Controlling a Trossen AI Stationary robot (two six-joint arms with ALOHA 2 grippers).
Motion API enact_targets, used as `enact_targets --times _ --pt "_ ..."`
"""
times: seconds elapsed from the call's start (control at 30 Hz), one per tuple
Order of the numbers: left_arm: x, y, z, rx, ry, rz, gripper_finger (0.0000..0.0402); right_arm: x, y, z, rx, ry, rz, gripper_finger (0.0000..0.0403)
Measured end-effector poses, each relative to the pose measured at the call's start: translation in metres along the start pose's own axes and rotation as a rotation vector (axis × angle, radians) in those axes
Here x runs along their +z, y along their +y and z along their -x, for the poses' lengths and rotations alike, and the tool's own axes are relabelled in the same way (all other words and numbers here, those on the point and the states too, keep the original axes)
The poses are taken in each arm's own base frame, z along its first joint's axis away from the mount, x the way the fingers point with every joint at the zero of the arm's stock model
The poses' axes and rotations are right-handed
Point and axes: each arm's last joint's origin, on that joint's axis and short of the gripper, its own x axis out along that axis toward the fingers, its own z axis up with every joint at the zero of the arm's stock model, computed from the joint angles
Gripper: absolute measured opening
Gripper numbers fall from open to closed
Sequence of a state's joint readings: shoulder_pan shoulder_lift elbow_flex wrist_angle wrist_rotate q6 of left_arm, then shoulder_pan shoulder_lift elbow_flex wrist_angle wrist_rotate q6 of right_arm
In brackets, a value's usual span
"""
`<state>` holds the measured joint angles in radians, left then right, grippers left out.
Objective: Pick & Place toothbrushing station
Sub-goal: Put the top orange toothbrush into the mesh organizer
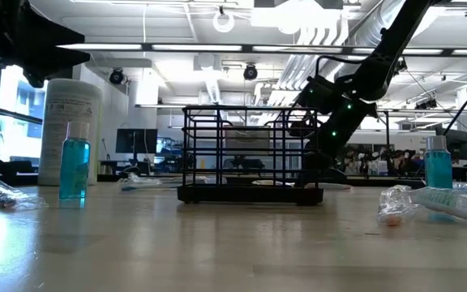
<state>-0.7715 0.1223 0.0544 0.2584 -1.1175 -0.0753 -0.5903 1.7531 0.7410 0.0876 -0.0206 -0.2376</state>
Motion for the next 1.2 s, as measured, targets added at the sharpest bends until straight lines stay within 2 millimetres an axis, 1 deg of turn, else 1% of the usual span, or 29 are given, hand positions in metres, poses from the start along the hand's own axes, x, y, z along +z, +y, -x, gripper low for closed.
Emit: enact_targets --times 0.1,0.3,0.33,0.6,0.67,0.77,0.97,1.1,1.2 --pt "0.000 0.000 0.000 0.001 0.000 0.000 0.0207 0.000 0.000 0.000 0.000 0.005 0.002 0.0131" --pt "0.000 0.000 0.000 0.004 0.000 0.001 0.0207 -0.002 0.000 0.001 -0.005 0.028 0.033 0.0025" --pt "0.000 0.000 0.000 0.004 0.000 0.004 0.0207 -0.003 0.000 0.001 -0.011 0.031 0.037 0.0017" --pt "0.000 0.000 0.000 0.004 0.000 0.007 0.0207 -0.002 0.004 0.001 -0.067 0.044 0.044 0.0012" --pt "0.000 0.000 0.000 0.004 0.000 0.007 0.0207 0.000 0.006 0.004 -0.090 0.042 0.052 0.0012" --pt "0.000 0.000 0.000 0.004 0.000 0.008 0.0207 0.003 0.014 0.009 -0.138 0.050 0.086 0.0012" --pt "0.000 0.000 0.000 0.008 0.002 0.004 0.0207 0.016 0.036 0.036 -0.212 0.013 0.158 0.0010" --pt "0.000 0.002 0.000 0.071 -0.003 0.005 0.0207 0.028 0.053 0.060 -0.280 -0.072 0.199 0.0010" --pt "0.000 0.002 0.000 0.065 -0.002 0.003 0.0207 0.034 0.066 0.080 -0.299 -0.138 0.214 0.0010"
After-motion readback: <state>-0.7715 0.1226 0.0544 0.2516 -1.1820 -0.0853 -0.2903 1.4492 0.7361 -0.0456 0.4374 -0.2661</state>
